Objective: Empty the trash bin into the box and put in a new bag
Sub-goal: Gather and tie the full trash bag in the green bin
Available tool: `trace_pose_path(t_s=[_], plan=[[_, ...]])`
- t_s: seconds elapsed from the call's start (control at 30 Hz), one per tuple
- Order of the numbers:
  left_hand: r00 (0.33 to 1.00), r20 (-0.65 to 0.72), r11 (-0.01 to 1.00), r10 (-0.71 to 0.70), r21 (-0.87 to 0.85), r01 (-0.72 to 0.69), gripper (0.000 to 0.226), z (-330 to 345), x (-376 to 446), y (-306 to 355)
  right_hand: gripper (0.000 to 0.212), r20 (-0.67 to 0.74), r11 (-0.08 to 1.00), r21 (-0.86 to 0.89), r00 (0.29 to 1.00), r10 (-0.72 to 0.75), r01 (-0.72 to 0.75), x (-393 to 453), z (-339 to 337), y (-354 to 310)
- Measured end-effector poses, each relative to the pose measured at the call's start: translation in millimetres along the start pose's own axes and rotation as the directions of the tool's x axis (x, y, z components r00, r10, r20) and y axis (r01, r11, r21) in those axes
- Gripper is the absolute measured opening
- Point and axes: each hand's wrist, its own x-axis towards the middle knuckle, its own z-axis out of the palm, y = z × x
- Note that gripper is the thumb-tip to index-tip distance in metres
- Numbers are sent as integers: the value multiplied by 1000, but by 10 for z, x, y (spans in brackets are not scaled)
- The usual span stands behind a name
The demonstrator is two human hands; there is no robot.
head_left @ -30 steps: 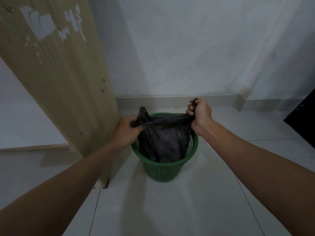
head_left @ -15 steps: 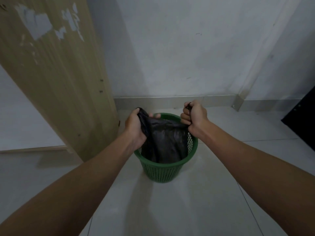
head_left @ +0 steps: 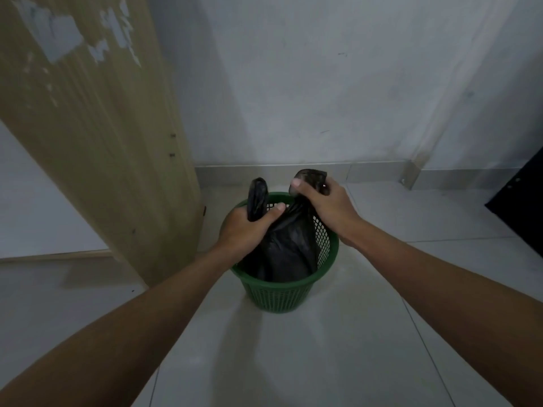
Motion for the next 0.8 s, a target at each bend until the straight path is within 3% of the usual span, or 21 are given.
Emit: trace_pose_path(t_s=[0.07, 0.13, 0.2, 0.27, 0.33, 0.5, 0.67, 0.73, 0.8], plan=[[999, -19, 997, 28, 71, -26, 27, 56, 72, -61, 40, 120, 988, -155, 992, 46, -27, -55, -5, 49], [997, -68, 997, -45, -65, 41, 35, 123, 163, -69, 28, 113, 981, -185, 990, 83, -61, -45, 80, 75], [974, -106, 948, -199, -275, 163, 40, 149, 213, -18, 25, 36, 977, 79, 980, 197, -199, -6, 217, 85], [921, -96, 848, -378, -435, 303, 39, 162, 259, -9, 24, 9, 863, 397, 942, 336, -312, -6, 336, 51], [875, -75, 761, -479, -532, 371, 37, 190, 281, -36, 17, 33, 778, 514, 914, 404, -363, -42, 381, -2], [859, 11, 556, -511, -758, 341, 44, 251, 316, -5, 25, 128, 606, 732, 936, 329, -313, -72, 412, 12], [858, 107, 365, -502, -873, 322, 38, 215, 343, -4, 24, 203, 328, 896, 932, 301, -301, 2, 394, 38], [841, 81, 367, -534, -874, 317, 43, 229, 334, 37, 23, 194, 352, 882, 922, 336, -314, 6, 384, 56], [850, 29, 434, -525, -850, 298, 47, 241, 331, 70, 23, 163, 448, 836, 922, 351, -318, 10, 384, 68]])
